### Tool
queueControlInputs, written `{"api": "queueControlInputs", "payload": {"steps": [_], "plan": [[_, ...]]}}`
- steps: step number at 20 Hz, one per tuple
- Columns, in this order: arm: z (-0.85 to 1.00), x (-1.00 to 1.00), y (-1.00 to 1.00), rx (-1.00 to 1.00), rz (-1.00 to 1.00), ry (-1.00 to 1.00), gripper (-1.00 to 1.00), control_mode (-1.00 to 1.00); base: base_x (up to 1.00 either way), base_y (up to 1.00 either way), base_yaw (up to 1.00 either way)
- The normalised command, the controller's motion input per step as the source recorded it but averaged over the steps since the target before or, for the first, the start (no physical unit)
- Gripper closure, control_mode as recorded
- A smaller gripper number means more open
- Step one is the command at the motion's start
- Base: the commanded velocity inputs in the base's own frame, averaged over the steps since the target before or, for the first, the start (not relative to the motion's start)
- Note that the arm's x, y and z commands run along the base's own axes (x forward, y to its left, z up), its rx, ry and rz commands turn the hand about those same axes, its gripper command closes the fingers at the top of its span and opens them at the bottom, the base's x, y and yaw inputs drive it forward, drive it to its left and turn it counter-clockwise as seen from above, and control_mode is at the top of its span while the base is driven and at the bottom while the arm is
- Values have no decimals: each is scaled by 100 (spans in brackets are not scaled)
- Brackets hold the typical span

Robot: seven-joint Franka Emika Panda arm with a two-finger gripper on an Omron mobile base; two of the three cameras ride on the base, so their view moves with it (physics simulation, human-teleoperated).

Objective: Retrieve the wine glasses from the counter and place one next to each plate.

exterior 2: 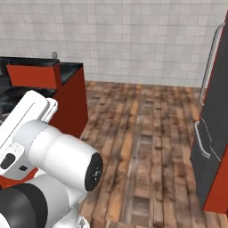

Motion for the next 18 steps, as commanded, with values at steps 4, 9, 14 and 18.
{"api": "queueControlInputs", "payload": {"steps": [4, 9, 14, 18], "plan": [[0, 0, 0, 0, 0, 0, 100, 100, 100, 0, 19], [0, 0, 0, 0, 0, 0, 100, 100, 100, 0, 12], [0, 0, 0, 0, 0, 0, 100, 100, 100, 0, 14], [0, 0, 0, 0, 0, 0, 100, 100, 100, 0, 13]]}}
